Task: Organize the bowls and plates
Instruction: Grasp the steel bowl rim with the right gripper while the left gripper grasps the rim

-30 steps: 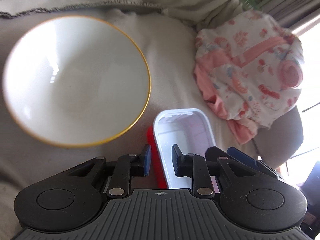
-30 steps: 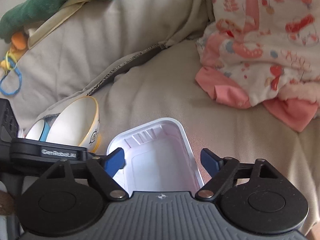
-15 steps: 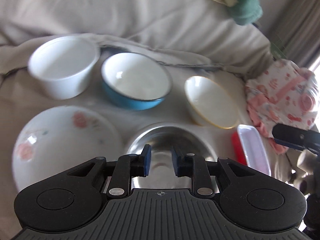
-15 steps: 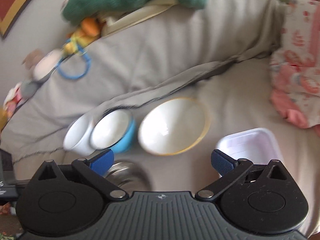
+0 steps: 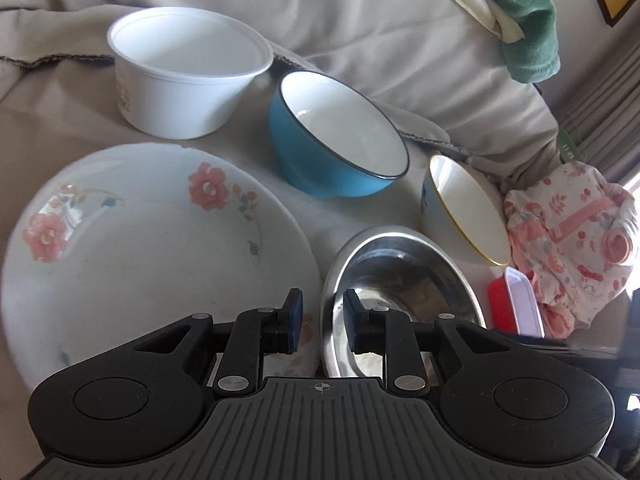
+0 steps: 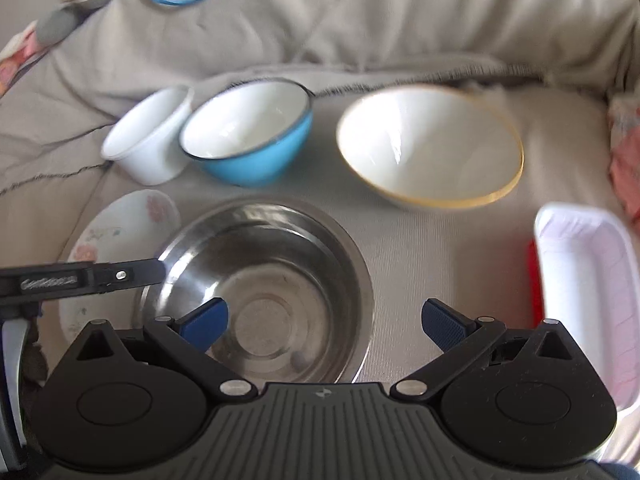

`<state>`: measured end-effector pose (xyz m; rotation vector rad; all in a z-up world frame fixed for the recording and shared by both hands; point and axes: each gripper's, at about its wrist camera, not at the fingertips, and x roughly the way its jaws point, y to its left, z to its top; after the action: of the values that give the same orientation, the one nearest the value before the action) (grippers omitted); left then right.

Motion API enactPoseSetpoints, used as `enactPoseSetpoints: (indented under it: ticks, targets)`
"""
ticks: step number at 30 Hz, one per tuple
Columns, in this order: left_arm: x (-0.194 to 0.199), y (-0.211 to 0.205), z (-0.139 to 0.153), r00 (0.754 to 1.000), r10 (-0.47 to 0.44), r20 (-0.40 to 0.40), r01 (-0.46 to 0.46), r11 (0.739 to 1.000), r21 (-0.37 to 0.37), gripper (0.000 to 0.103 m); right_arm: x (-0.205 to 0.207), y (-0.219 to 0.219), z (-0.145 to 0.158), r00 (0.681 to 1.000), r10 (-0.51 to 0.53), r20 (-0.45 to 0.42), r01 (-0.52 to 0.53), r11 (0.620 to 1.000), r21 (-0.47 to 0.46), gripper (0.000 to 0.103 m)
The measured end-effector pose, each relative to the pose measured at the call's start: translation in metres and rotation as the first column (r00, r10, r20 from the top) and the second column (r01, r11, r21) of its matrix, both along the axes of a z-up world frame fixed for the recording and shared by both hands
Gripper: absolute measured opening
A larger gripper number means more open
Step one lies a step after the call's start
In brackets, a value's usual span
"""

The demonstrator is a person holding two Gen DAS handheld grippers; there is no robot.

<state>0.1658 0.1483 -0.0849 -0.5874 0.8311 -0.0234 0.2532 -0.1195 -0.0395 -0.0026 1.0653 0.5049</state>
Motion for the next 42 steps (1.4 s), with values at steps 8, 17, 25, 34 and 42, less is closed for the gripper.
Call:
enactPoseSetpoints:
  ticks: [8,17,25,34,42]
  targets:
    - [0.004,-0.022,0.005,1.000,-0.014,-0.006,0.014,0.990,0.138,0.024,0.009,-0.029,-0.037,0.992,-0.087,-0.092,0.097,0.988,0.117,0.103]
    - [0.000,-0.033,0.005,1.000,0.003,-0.019,0.001,0.981,0.195,0.024,-0.011,-0.014,-0.043,0.999,0.003,0.037,-0.004,1.000,0.023,0.103]
    - [-0.004,-0.037,0.006,0.999,-0.002,-0.036,0.010,0.975,0.221,0.024,-0.034,-0.014,-0.032,0.991,0.029,0.132,-0.021,0.998,-0.061,0.093]
    - [0.000,-0.044,0.004,0.999,-0.013,-0.046,0.026,0.958,0.287,0.024,-0.005,-0.015,0.016,0.986,0.000,0.165,0.010,0.998,-0.059,0.087]
    - [-0.013,-0.034,0.013,0.999,-0.027,-0.041,0.034,0.986,0.165,0.022,0.003,0.006,-0.001,0.989,0.066,0.134,-0.061,0.997,-0.037,0.053]
